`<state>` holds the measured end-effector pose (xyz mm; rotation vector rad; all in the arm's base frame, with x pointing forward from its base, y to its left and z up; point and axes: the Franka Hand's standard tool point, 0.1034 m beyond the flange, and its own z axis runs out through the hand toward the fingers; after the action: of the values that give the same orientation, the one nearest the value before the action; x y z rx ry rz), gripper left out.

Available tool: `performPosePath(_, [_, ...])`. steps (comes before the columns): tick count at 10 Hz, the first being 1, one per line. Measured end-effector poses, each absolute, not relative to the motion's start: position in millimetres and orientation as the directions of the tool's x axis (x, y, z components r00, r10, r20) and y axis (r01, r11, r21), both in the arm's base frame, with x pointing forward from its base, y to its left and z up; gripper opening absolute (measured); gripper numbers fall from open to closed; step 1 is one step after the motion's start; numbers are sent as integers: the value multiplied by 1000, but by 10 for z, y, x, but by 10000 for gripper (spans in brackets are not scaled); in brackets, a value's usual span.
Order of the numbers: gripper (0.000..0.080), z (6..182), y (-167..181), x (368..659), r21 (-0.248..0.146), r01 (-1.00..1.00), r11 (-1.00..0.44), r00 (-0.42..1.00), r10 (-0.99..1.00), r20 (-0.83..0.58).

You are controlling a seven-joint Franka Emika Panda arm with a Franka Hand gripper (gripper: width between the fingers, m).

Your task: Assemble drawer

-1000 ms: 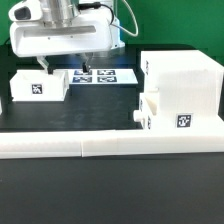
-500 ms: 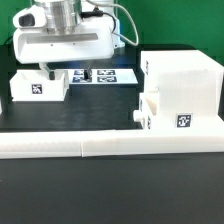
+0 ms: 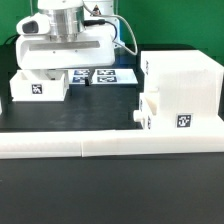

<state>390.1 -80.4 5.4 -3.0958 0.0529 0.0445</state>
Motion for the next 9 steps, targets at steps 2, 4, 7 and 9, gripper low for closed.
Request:
performPosePath(2, [406, 54, -797, 3903, -45, -33, -998, 999, -32, -29])
performPosePath(4, [222, 54, -797, 3903, -45, -33, -998, 999, -31, -29])
performPosePath(7, [42, 59, -799, 3911, -44, -32, -999, 999, -31, -27])
performPosePath(9, [42, 59, -799, 3912, -44, -32, -999, 999, -31, -26])
